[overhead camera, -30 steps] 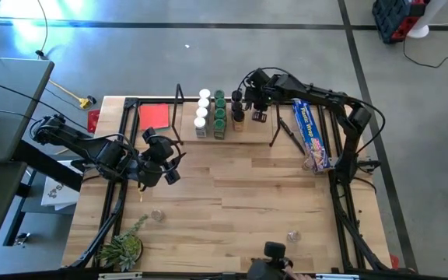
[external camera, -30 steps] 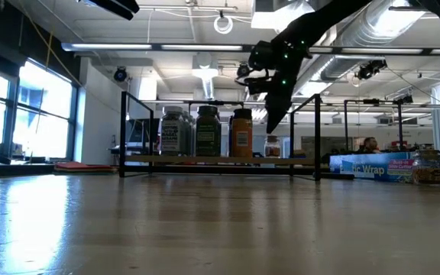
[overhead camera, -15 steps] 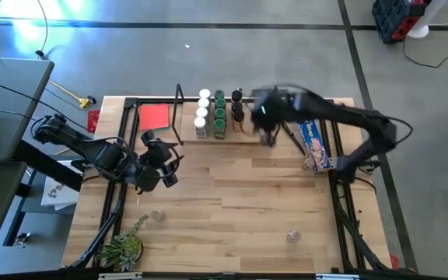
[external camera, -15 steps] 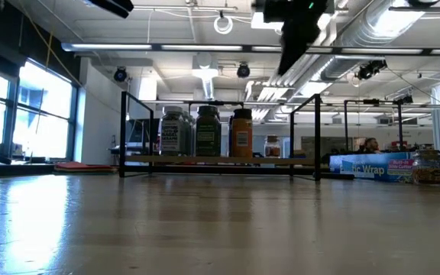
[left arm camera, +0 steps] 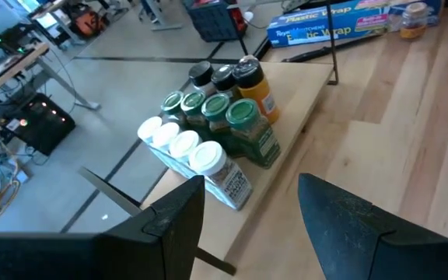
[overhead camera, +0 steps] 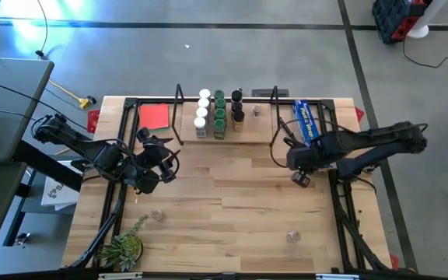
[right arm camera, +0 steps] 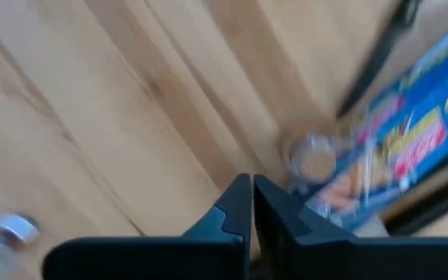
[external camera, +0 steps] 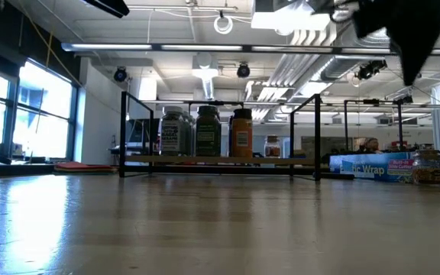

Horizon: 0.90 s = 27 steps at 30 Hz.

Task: Shelf spices
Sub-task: Put the top right brown seasoning bottle on the shelf

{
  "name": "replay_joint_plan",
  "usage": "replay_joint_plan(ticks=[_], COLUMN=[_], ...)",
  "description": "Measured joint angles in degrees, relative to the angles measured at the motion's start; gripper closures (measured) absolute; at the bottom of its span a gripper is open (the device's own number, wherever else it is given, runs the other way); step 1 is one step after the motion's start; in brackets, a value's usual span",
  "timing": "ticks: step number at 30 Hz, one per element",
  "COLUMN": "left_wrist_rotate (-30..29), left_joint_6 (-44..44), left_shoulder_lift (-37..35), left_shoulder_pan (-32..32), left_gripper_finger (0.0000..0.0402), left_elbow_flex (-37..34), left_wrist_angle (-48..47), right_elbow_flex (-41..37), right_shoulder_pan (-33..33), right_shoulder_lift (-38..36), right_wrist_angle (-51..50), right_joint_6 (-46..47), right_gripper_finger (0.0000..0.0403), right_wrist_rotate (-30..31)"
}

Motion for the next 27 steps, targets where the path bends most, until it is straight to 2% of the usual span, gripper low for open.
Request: replay_joint_plan(ticks=[3,8,12,15,18,23,27], left_wrist_rotate=[0.5,1.7,1.9,2.3,2.9,3.6,3.7], left_joint_6=[-0.9,-2.7,-3.1,-3.1,-3.1,-3.1,-3.1], left_shoulder_lift=[0.0,0.0,0.0,0.0,0.0,0.0,0.0], left_shoulder_pan=[0.0,0.0,0.0,0.0,0.0,0.1,0.1], left_gripper_finger=[0.02,0.02,0.02,0.02,0.02,0.02,0.02], left_elbow_flex=[0.0,0.0,0.0,0.0,0.0,0.0,0.0], left_wrist_angle=[0.0,0.0,0.4,0.5,0.6,1.5,1.5], right_elbow_flex=[-6.3,-13.7,-15.6,-17.0,-19.0,-23.5,-23.7], right_shoulder_pan=[-2.0,-5.9,-8.5,-10.0,-11.6,-13.9,-14.3], right_shoulder_lift=[-0.9,1.1,3.2,4.2,5.1,5.8,5.8], right_wrist_angle=[-0.2,2.2,2.9,5.5,7.3,8.0,8.4], right_joint_6=[-3.1,-14.1,-18.9,-21.6,-23.9,-25.8,-24.0], right_gripper_finger=[0.0366,0.0266,0.018,0.0136,0.0121,0.0121,0.0121], right_wrist_rotate=[-2.9,-5.6,-2.7,-1.3,-1.1,0.7,0.9])
